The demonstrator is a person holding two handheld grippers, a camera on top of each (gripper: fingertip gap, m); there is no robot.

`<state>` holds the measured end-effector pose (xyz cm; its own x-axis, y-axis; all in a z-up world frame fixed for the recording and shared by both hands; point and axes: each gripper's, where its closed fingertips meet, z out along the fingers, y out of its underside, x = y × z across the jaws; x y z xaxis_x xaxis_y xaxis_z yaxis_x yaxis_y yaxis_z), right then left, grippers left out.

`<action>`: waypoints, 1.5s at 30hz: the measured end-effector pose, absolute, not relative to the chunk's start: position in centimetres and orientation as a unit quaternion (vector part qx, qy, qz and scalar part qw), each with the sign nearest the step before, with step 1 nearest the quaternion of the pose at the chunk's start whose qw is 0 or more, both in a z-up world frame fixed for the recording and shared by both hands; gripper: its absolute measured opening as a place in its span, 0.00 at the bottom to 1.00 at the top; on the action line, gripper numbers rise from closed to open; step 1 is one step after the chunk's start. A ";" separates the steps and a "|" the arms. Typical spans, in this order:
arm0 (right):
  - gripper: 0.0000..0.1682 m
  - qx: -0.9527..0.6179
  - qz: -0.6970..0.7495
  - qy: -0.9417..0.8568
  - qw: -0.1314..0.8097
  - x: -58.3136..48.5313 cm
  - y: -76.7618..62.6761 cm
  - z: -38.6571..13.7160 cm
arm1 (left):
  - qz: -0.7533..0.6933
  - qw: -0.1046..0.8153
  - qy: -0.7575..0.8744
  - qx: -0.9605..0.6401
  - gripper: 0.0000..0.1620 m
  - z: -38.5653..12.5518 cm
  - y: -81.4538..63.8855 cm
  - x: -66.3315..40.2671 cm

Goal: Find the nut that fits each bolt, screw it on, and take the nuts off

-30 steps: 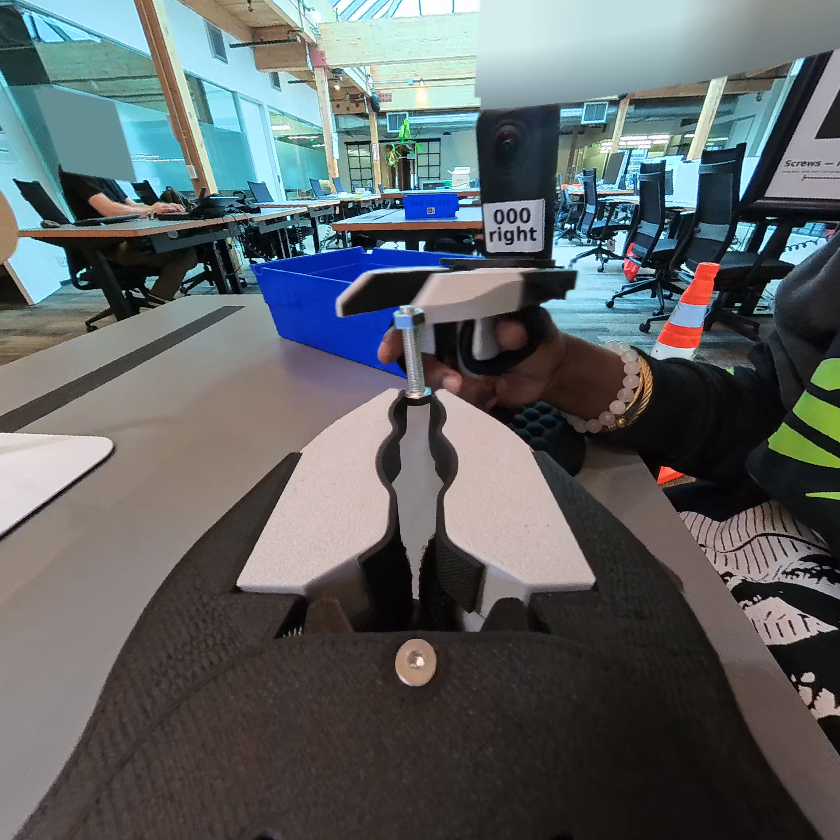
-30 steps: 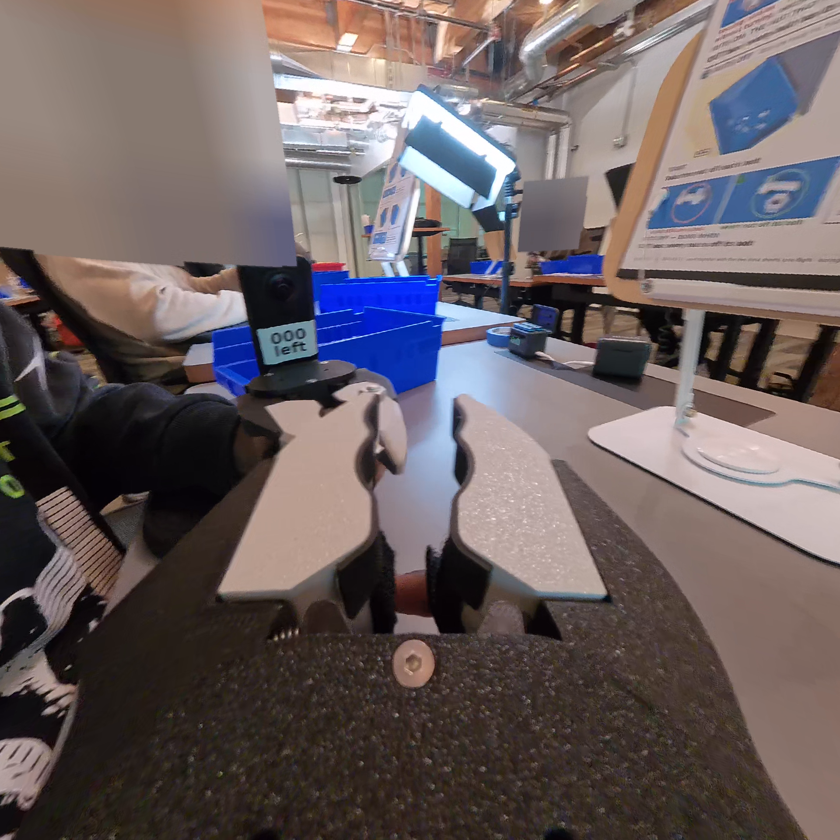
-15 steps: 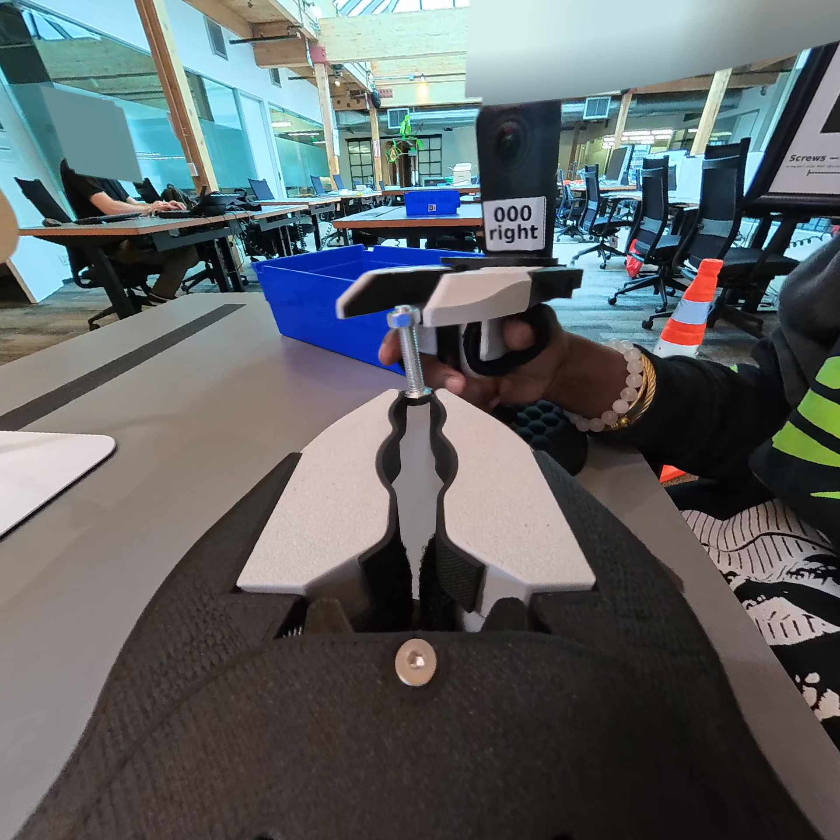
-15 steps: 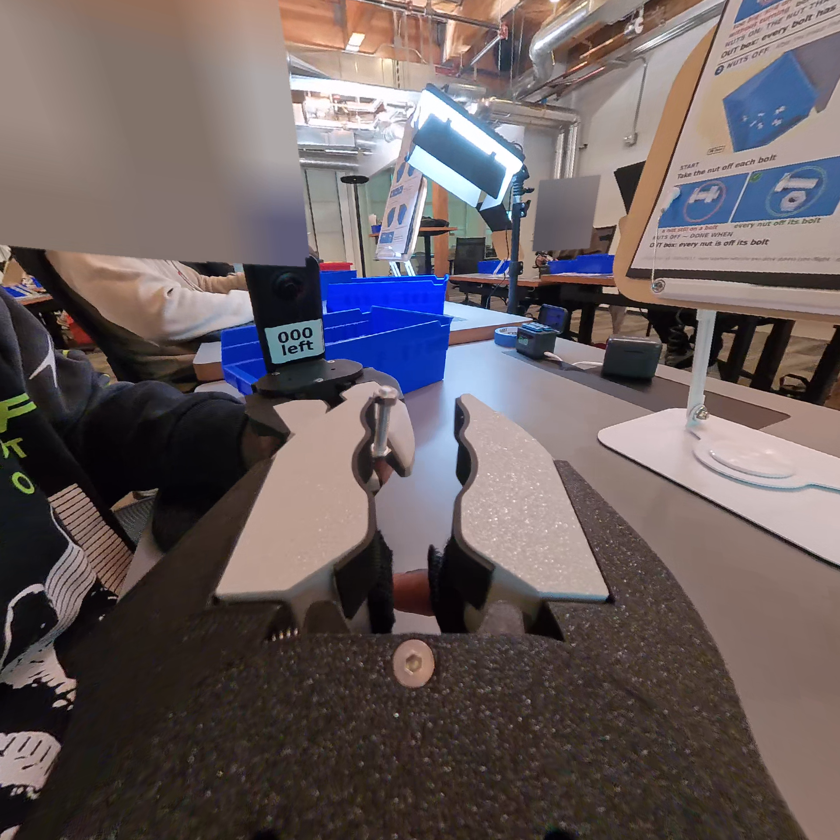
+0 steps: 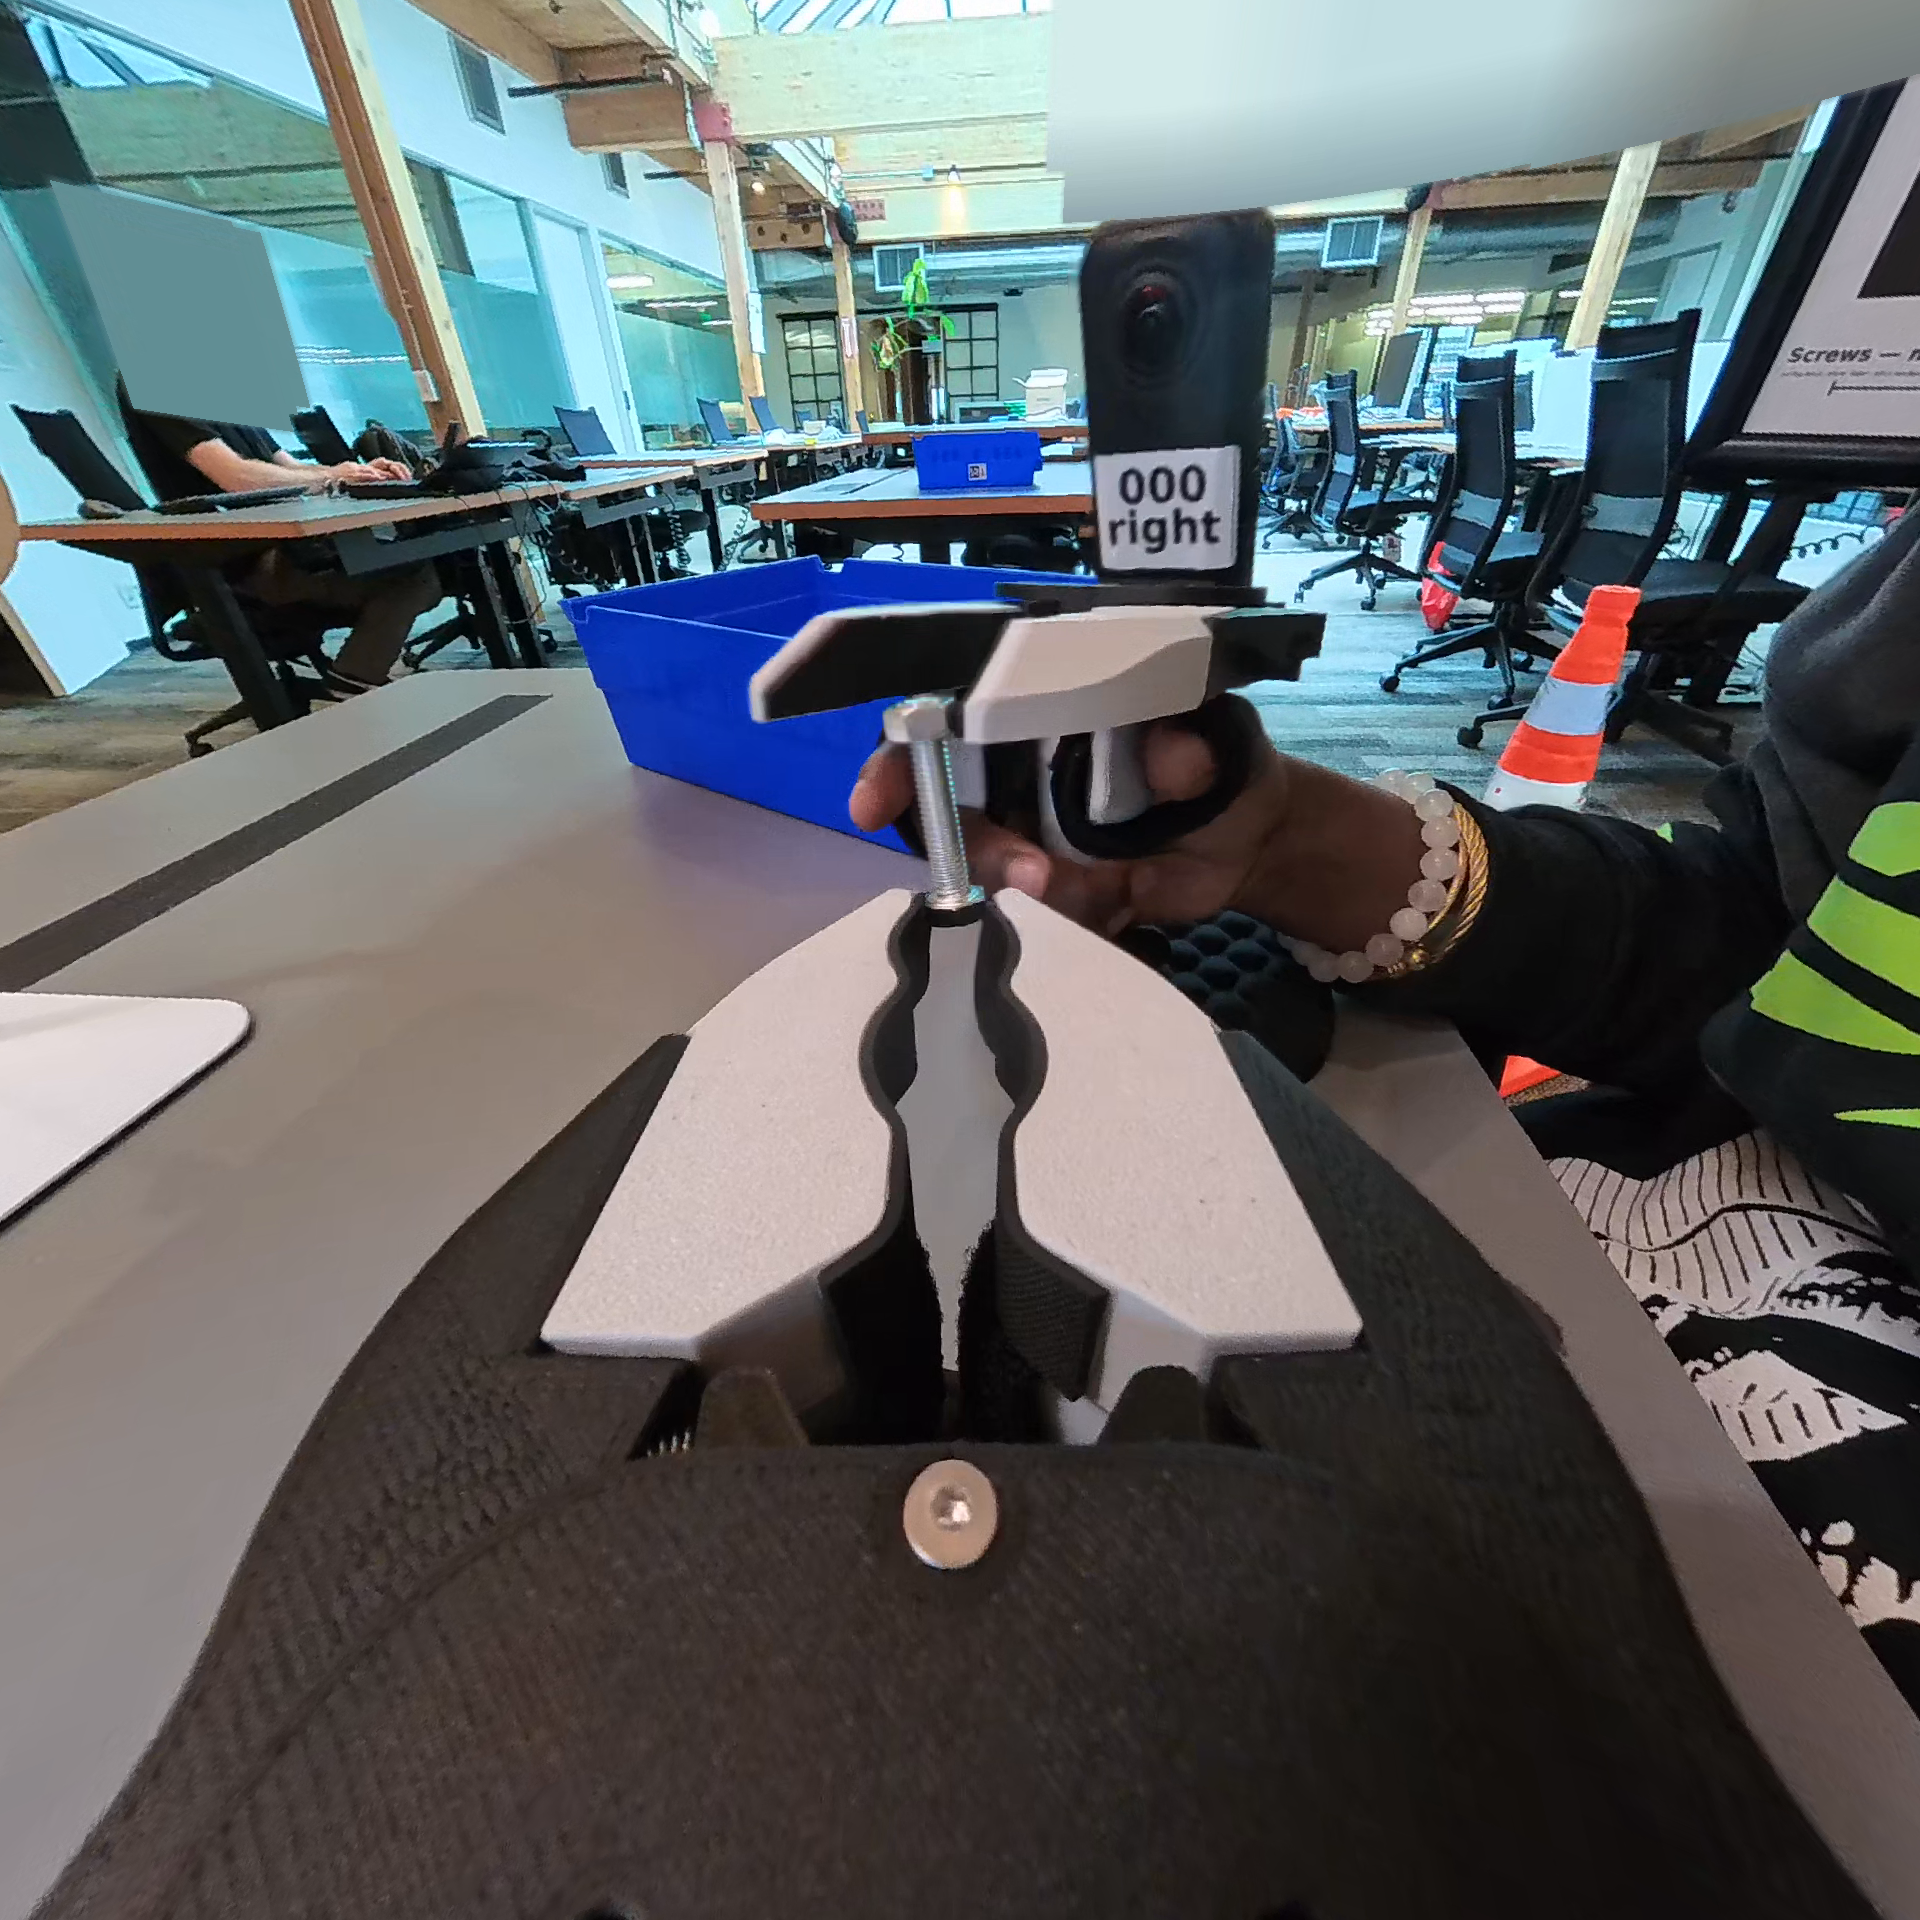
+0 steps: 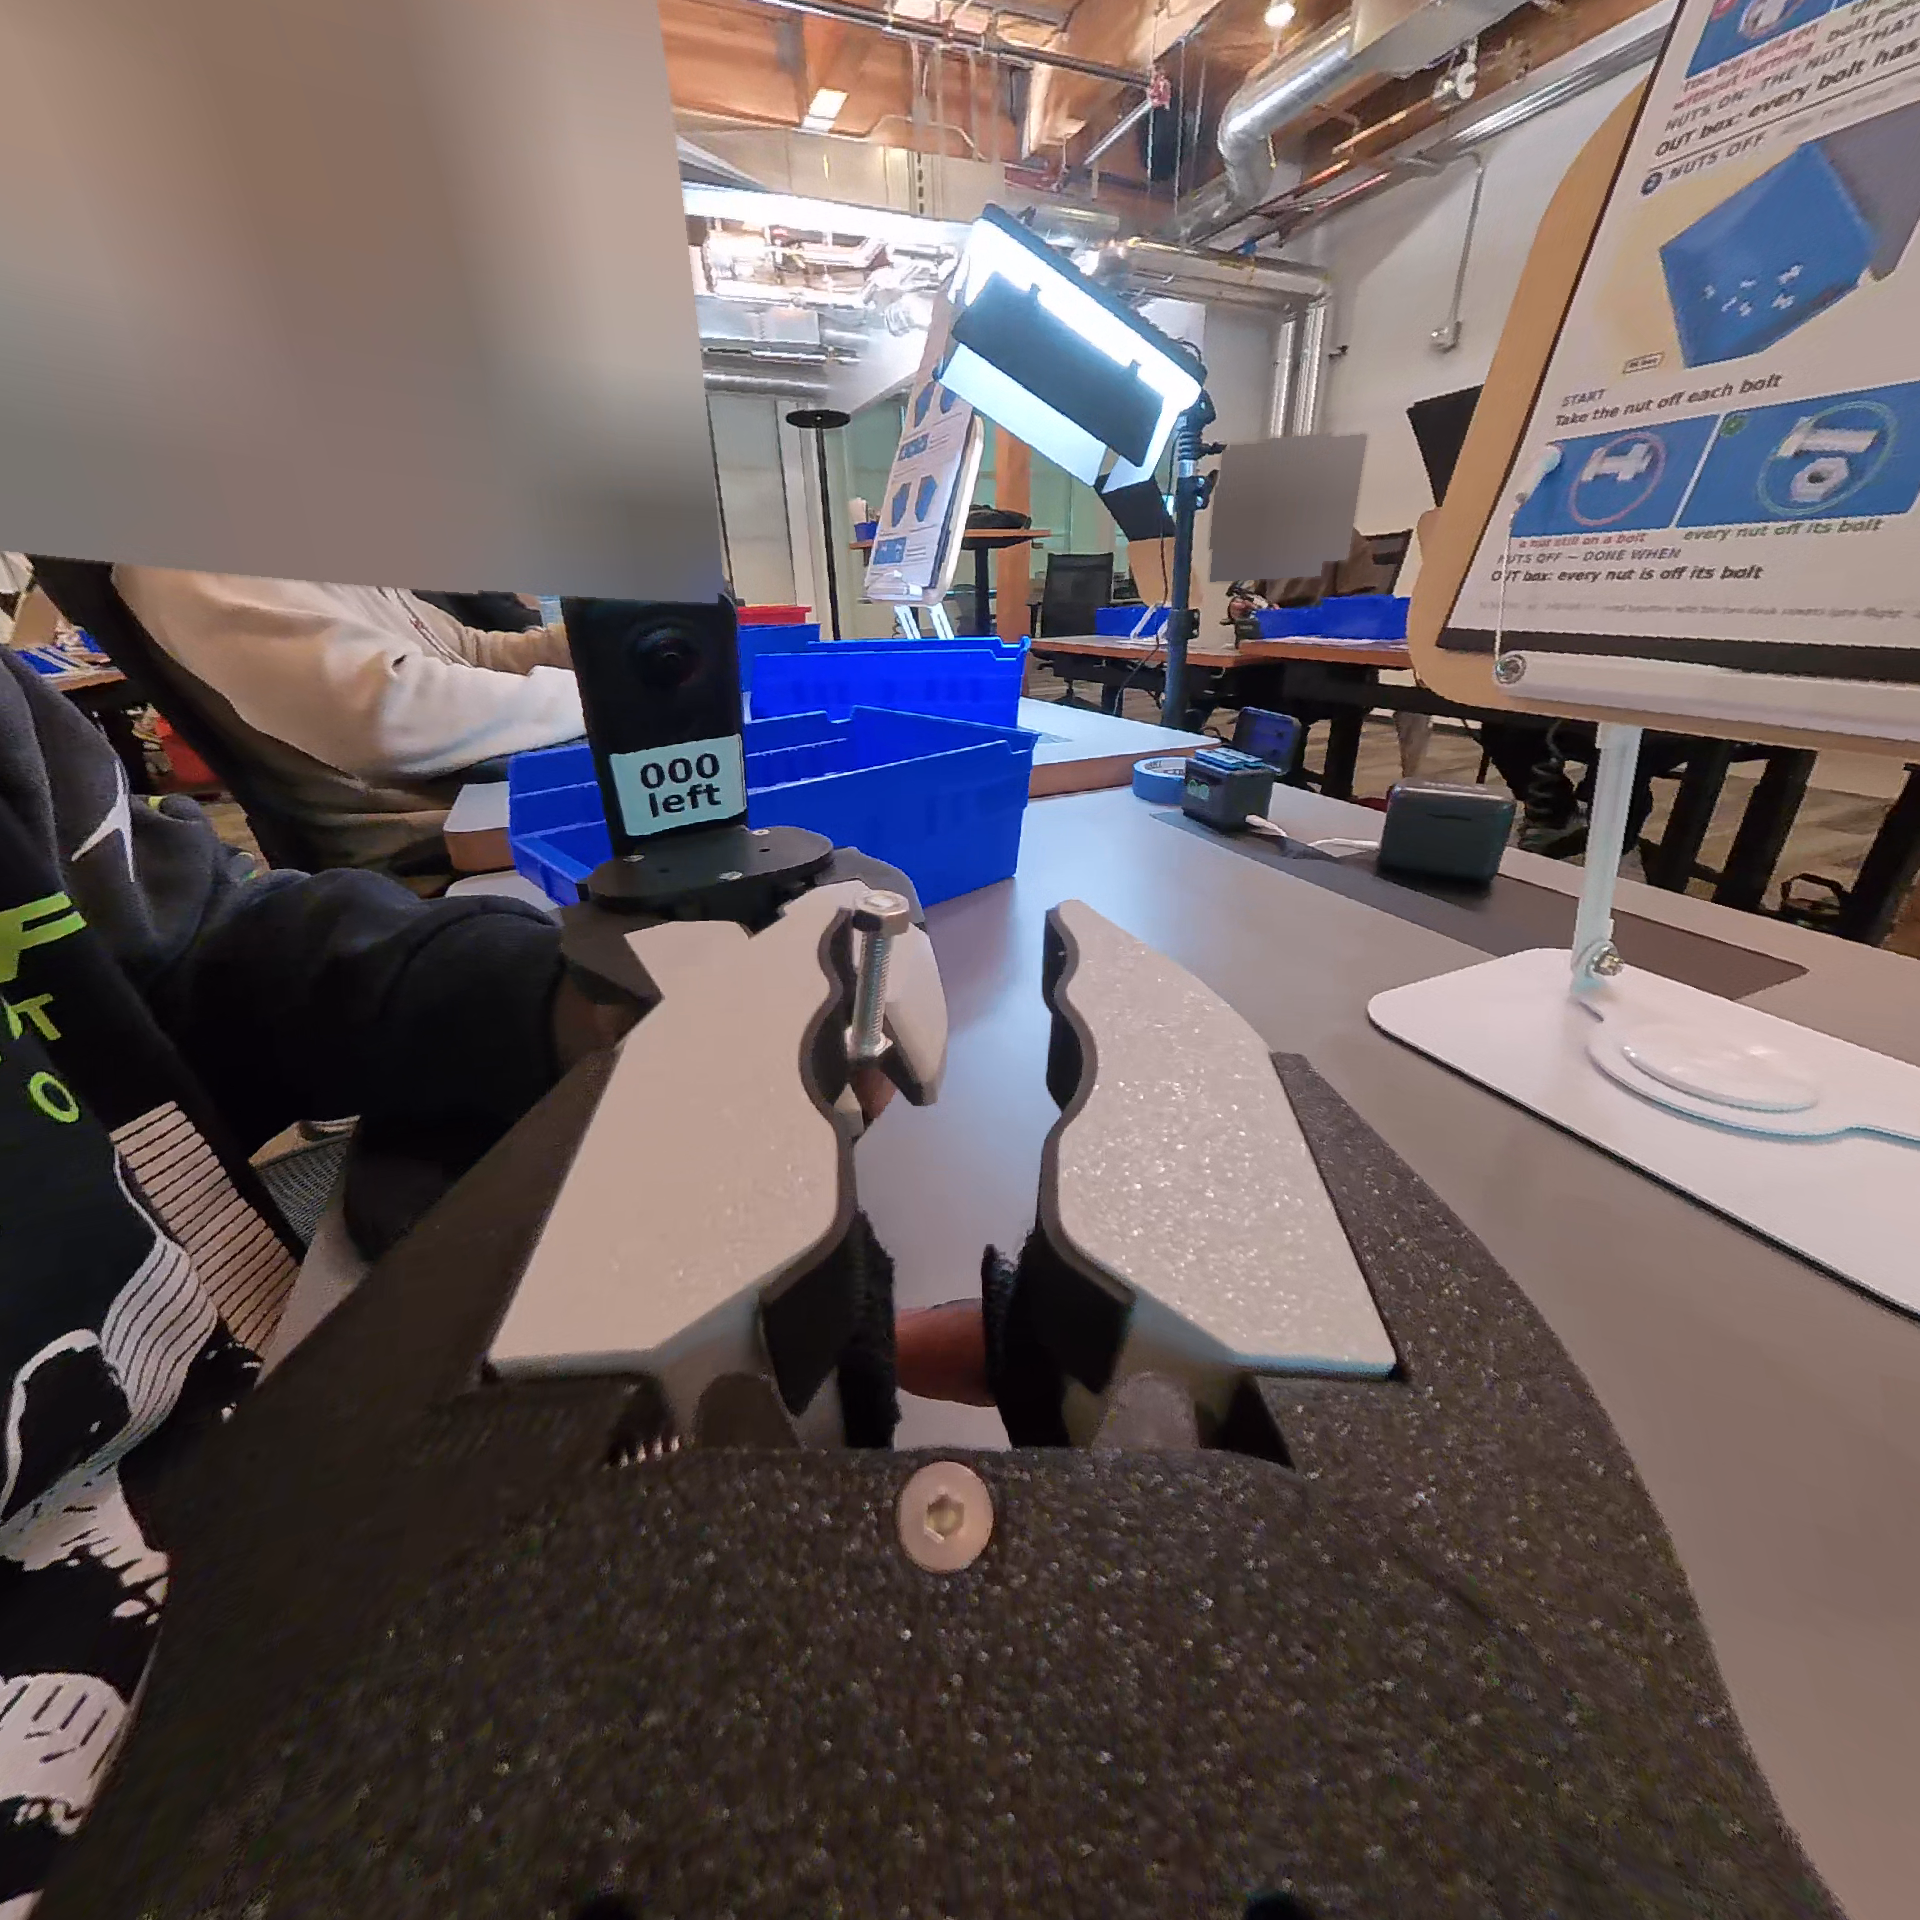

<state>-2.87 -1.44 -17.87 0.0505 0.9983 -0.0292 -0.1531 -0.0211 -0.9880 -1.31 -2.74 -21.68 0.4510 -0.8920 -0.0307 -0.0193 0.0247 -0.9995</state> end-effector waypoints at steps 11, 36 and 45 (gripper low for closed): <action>0.24 -0.465 0.539 -0.442 0.546 -3.0 -1.9 -17.5 | -0.358 0.608 0.386 -0.595 0.06 -21.6 -2.9 -1.3; 0.17 -0.464 0.545 -0.432 0.549 -2.2 -1.5 -17.3 | -0.366 0.610 0.378 -0.592 0.06 -21.4 -2.9 -1.5; 0.21 -0.469 0.536 -0.439 0.547 -2.6 -1.6 -17.6 | -0.361 0.608 0.384 -0.594 0.06 -21.6 -2.9 -1.3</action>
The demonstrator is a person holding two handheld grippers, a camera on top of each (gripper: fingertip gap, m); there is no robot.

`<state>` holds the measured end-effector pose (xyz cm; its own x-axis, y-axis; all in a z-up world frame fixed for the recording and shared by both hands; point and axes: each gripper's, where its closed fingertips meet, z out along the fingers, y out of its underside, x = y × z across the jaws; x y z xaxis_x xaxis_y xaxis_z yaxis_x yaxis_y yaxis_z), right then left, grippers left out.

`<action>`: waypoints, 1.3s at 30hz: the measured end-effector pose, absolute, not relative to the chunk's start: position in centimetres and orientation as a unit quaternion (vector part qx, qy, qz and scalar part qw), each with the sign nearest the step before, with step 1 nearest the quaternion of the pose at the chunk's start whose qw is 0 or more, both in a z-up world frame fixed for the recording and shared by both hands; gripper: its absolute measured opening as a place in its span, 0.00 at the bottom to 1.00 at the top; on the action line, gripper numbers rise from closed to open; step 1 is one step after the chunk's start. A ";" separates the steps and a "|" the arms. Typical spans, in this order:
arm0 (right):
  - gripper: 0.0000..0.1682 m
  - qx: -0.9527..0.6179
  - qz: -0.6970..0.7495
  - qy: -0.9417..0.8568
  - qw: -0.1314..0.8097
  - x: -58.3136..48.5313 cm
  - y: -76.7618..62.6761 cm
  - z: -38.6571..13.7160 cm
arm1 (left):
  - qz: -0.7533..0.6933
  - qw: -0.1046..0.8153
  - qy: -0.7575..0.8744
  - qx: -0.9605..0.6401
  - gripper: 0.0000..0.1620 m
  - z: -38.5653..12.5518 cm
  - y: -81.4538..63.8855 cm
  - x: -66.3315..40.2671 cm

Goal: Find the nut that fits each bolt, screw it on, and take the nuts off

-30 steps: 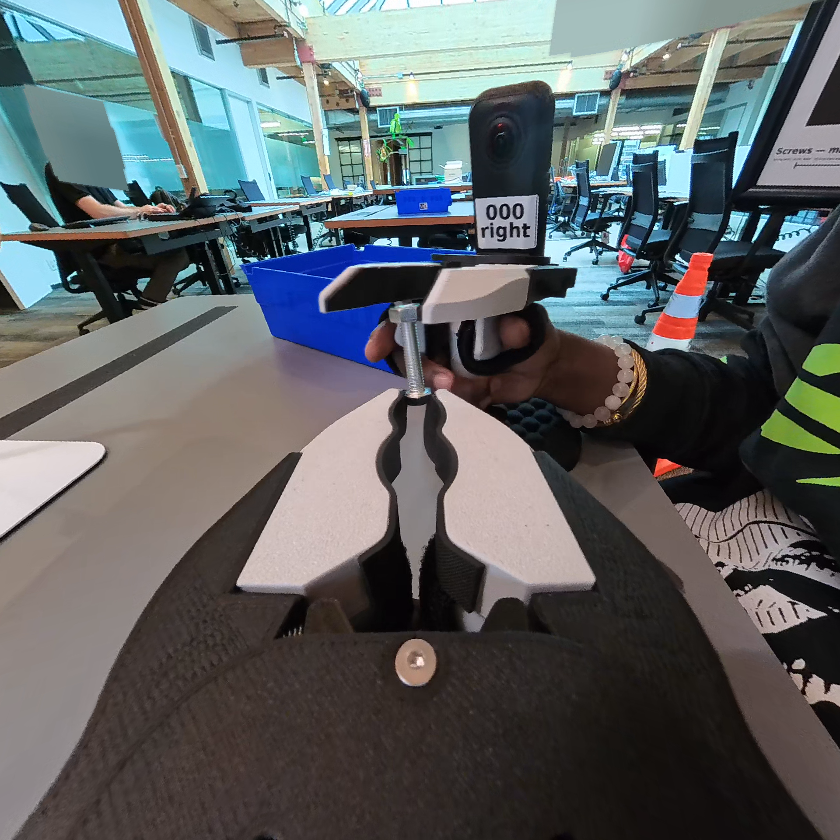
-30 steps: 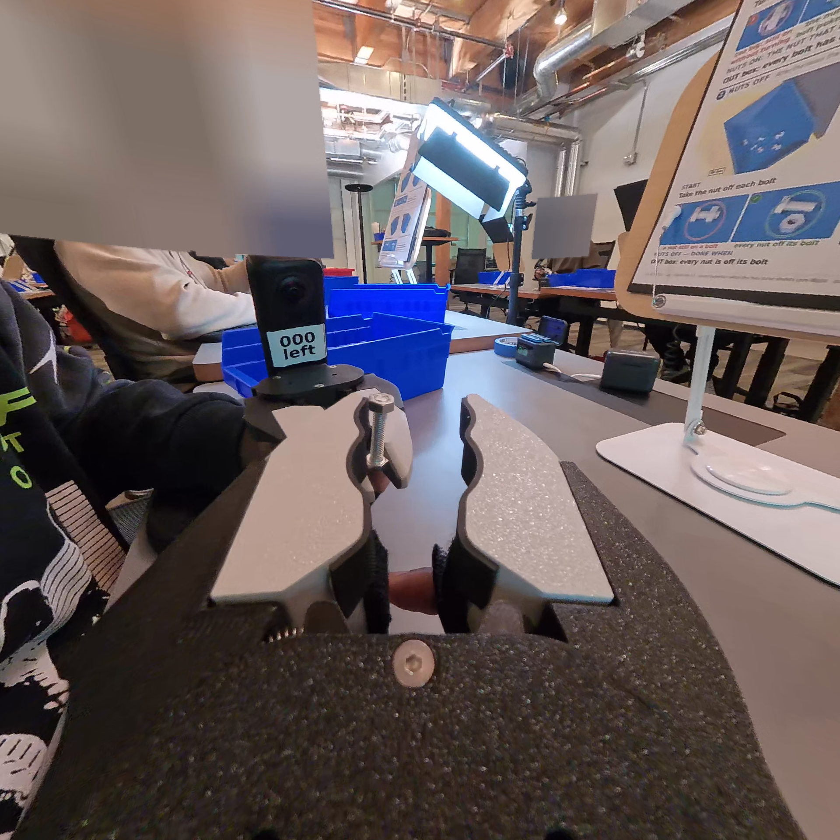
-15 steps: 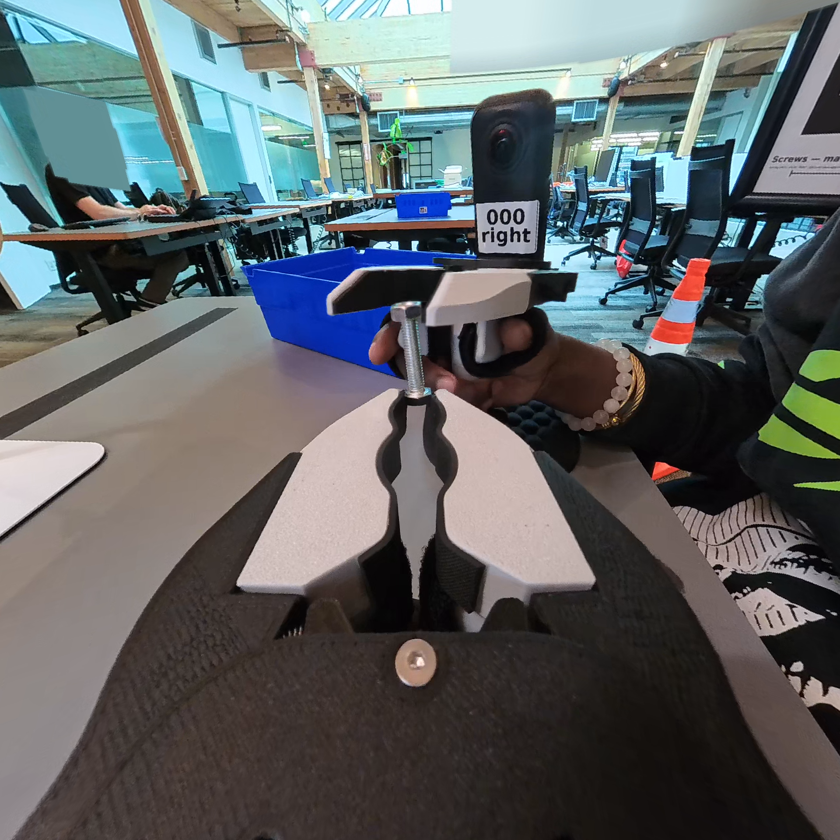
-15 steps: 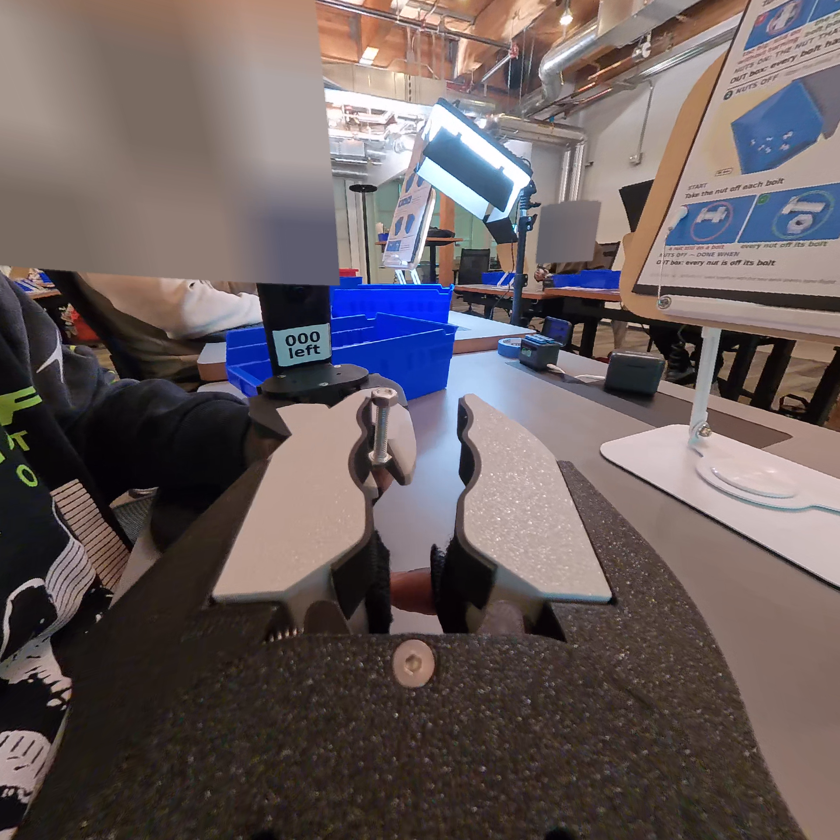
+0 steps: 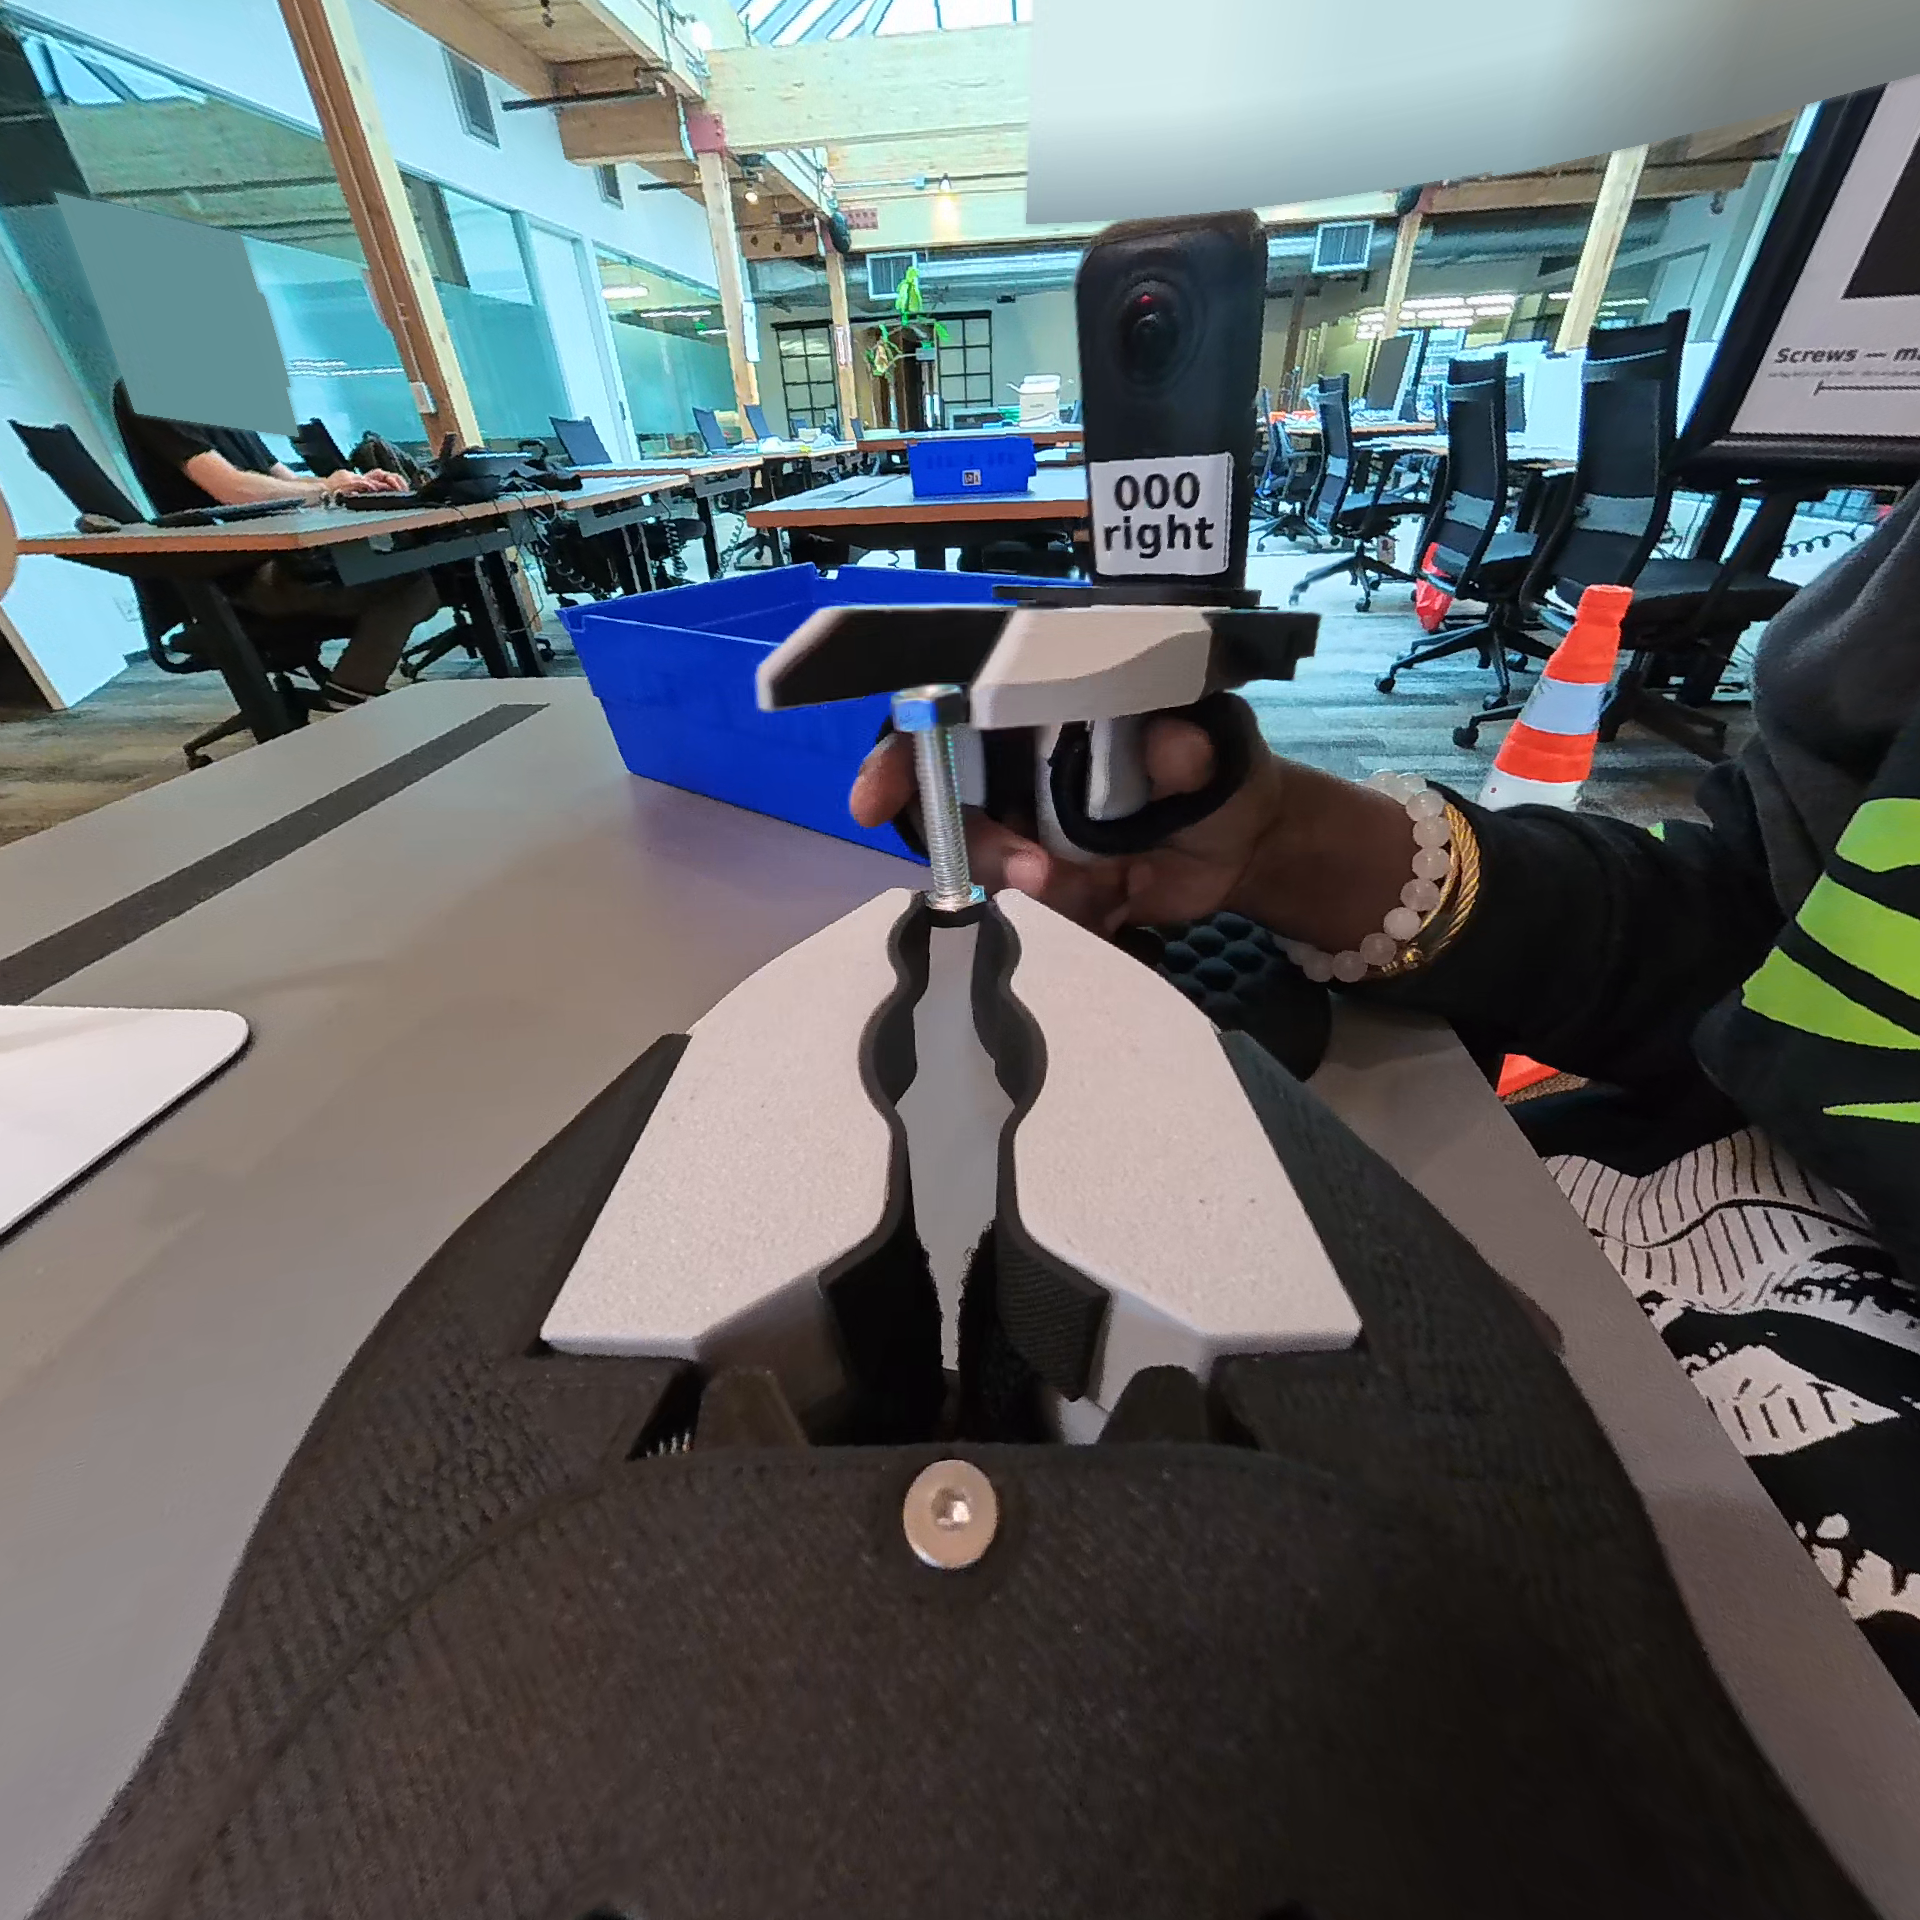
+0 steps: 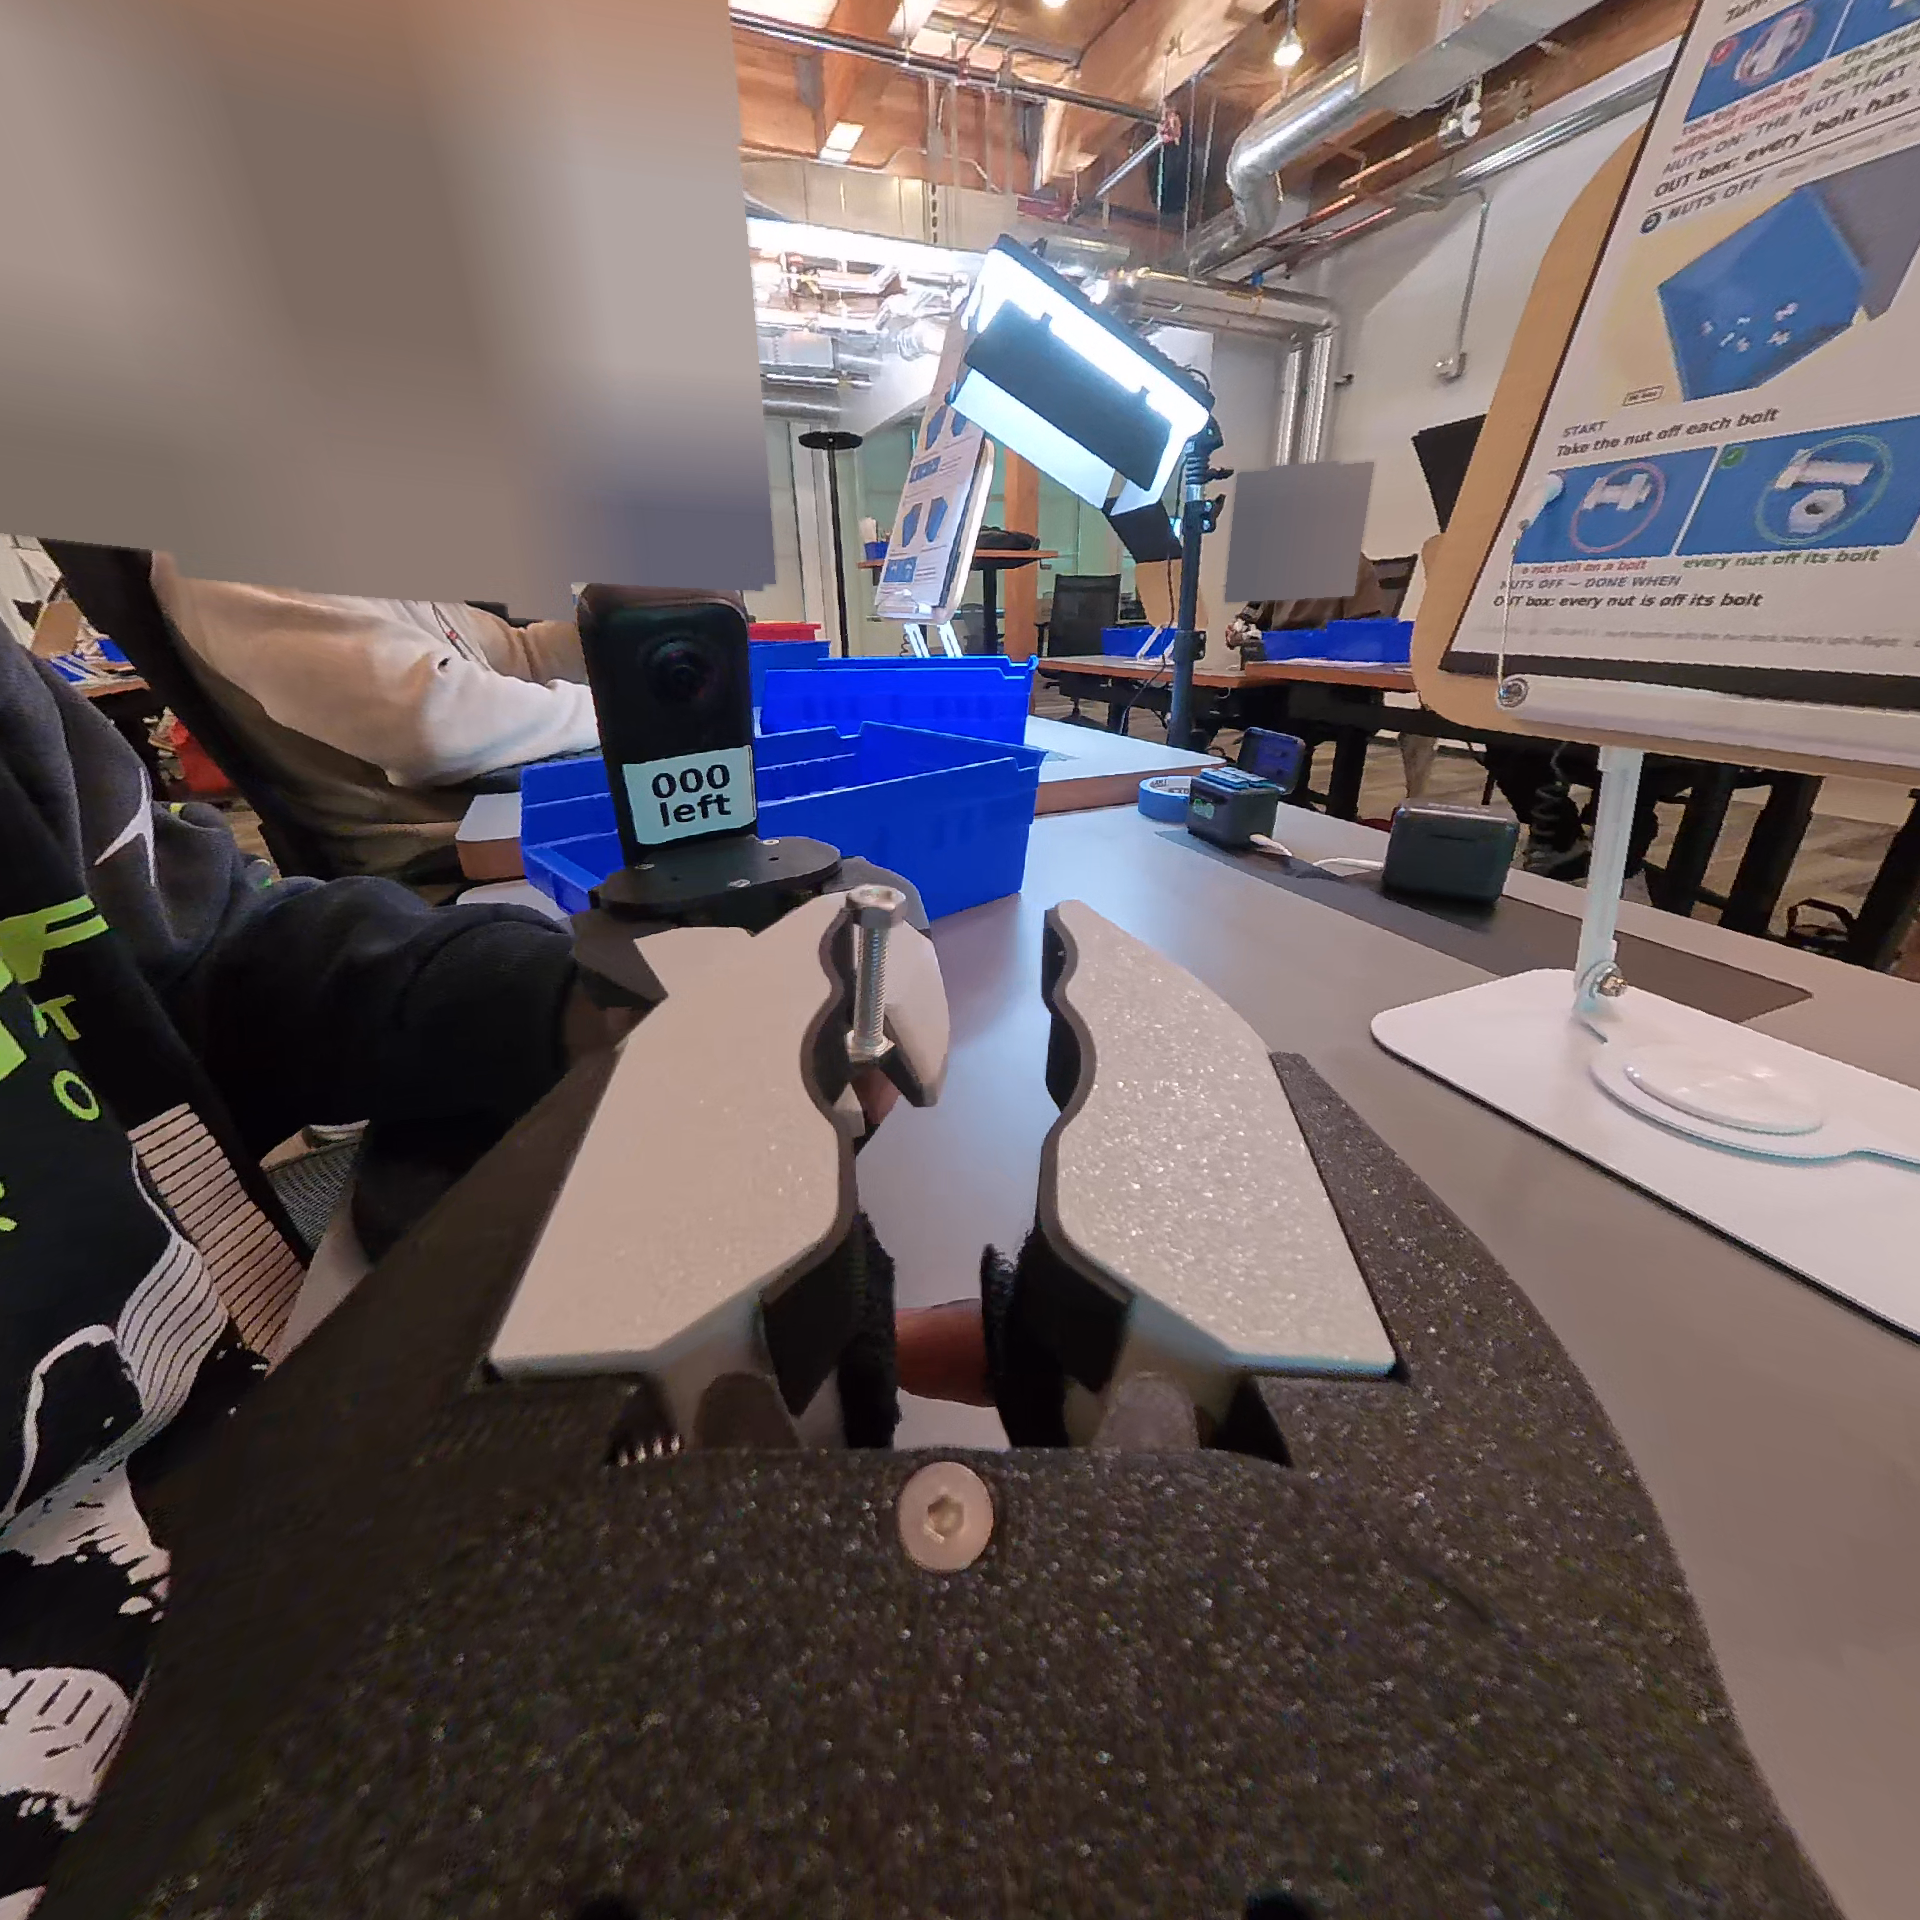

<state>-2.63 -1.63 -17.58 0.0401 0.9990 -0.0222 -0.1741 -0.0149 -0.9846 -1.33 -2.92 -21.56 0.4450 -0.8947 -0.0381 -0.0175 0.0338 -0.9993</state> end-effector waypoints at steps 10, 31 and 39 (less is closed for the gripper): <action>0.22 -0.464 0.542 -0.443 0.543 -2.9 -2.0 -17.5 | -0.359 0.607 0.386 -0.594 0.06 -21.6 -3.0 -1.3; 0.17 -0.470 0.545 -0.424 0.550 -2.3 -1.3 -17.3 | -0.361 0.610 0.381 -0.594 0.06 -21.4 -2.8 -1.5; 0.22 -0.469 0.543 -0.432 0.546 -2.6 -1.6 -17.4 | -0.357 0.608 0.387 -0.595 0.06 -21.6 -2.9 -1.3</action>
